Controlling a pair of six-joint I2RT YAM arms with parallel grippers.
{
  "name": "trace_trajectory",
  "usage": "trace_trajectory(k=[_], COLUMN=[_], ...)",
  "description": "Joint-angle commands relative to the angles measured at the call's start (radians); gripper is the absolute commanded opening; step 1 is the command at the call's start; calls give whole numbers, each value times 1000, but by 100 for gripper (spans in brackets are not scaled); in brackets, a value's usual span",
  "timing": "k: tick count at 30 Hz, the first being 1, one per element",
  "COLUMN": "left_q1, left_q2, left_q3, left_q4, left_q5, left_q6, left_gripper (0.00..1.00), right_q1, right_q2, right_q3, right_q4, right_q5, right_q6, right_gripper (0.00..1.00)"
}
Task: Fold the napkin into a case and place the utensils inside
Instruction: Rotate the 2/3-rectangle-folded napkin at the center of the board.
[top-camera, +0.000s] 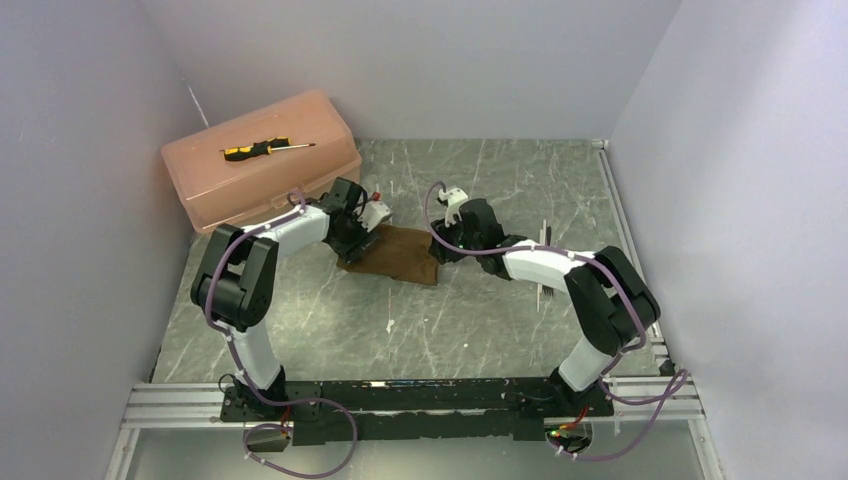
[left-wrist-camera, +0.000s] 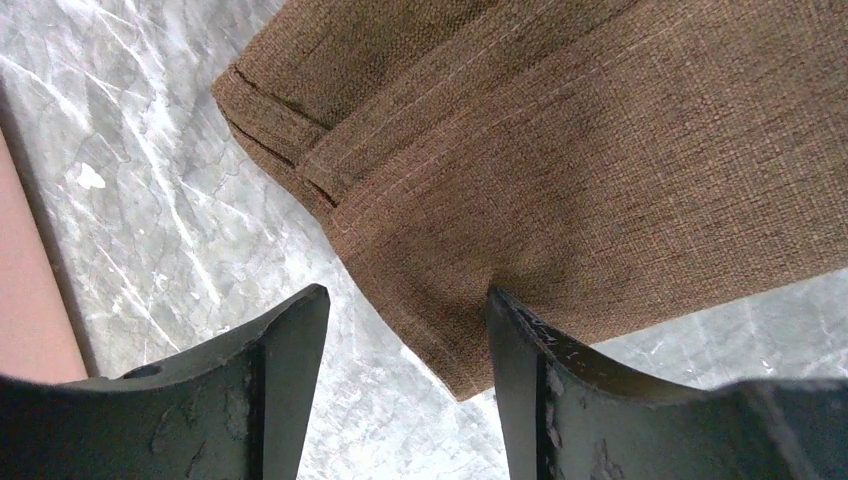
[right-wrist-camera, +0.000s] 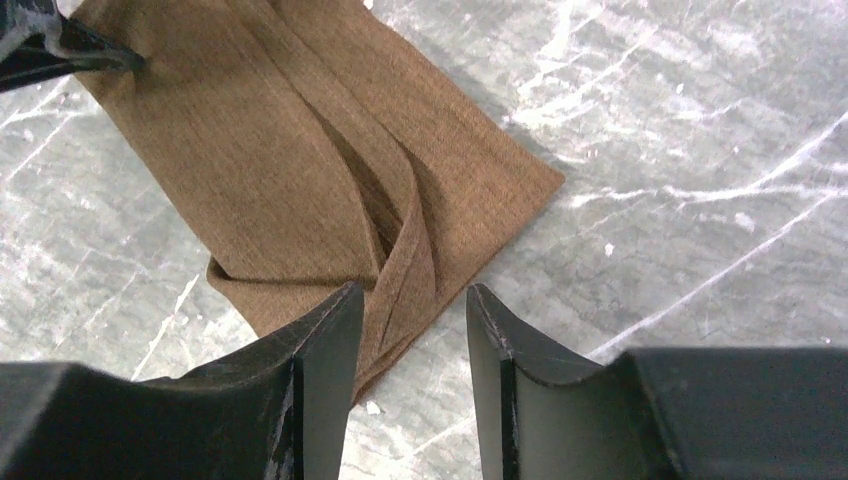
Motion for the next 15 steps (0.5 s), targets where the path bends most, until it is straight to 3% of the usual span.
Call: trace_trajectory(k=[1,7,10,12,14,15], left_q1=[-4,-3,-4,-3,-4,-3], left_q2=[-38,-67,-72,-93,-126,-143], left_q3=[29,27,34,36,44,49], left_q4=[10,22,-3,-28,-69,-93], left_q5=[-24,-67,-58,-40,-11,4], left_q6=[-17,-8,-21,-26,-28,-29], left_gripper=[65,69,71,77,93,94], right_q1=[-4,-15,-27,-38,-51,-56], right_q2=[33,176,260,306,342,353], right_q3=[110,277,365,412,438,442], right_q4=[-19,-57,-99,-127,-140,-139], right_q5=[18,1,20,10,-18,-28], right_q6=[-34,-57,-59,-61,-63,-63], right_gripper=[47,42,44,51,53,55])
